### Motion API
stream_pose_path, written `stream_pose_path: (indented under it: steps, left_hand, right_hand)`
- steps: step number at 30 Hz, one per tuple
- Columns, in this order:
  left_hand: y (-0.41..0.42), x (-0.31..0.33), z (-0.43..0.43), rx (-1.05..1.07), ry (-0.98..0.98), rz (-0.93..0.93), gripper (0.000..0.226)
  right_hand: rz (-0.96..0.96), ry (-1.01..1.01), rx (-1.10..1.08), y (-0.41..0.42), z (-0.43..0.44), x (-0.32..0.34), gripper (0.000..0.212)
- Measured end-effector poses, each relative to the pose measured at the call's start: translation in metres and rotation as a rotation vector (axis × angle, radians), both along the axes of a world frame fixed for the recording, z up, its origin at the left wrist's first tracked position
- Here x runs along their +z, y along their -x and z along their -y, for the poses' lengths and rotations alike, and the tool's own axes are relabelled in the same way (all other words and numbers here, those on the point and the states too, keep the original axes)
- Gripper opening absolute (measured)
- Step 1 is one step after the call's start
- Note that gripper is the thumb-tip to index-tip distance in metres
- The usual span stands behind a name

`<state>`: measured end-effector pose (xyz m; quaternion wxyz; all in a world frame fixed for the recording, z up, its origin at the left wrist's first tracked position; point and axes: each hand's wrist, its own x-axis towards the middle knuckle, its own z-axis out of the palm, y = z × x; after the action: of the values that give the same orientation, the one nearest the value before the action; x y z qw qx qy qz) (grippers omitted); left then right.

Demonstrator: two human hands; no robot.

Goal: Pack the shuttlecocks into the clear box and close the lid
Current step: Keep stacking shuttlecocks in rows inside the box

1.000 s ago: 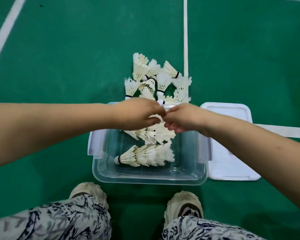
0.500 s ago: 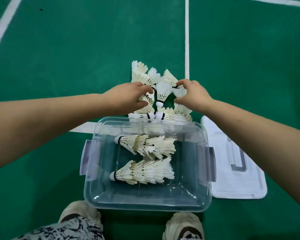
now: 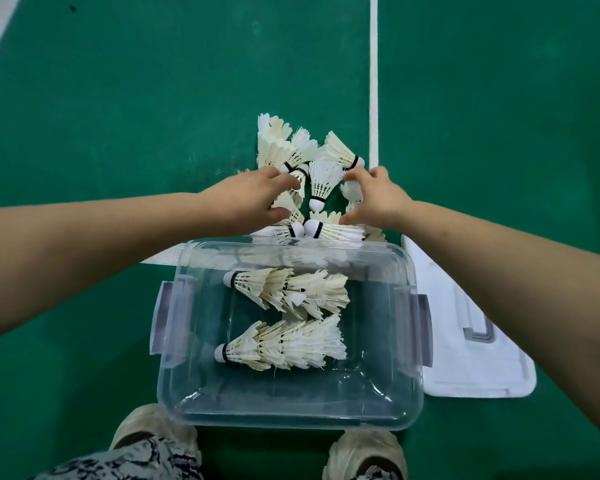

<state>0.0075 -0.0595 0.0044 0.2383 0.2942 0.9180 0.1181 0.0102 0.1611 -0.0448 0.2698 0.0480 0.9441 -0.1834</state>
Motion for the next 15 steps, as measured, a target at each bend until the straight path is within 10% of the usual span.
stream_pose_path:
  steps: [7,15]
  left_hand:
    - [-0.003,-0.0012,-0.0004,-0.01,0.001,0.014,0.045]
    - [-0.0045,0.002,-0.0001,-0.006,-0.007,0.02,0.044]
  right_hand:
    - [-0.031,-0.086,0.103,-0.003,0.0009,-0.0027,0.071]
    - [-0.091,-0.041,0.044,-0.0019,-0.0045,0.0033,0.011]
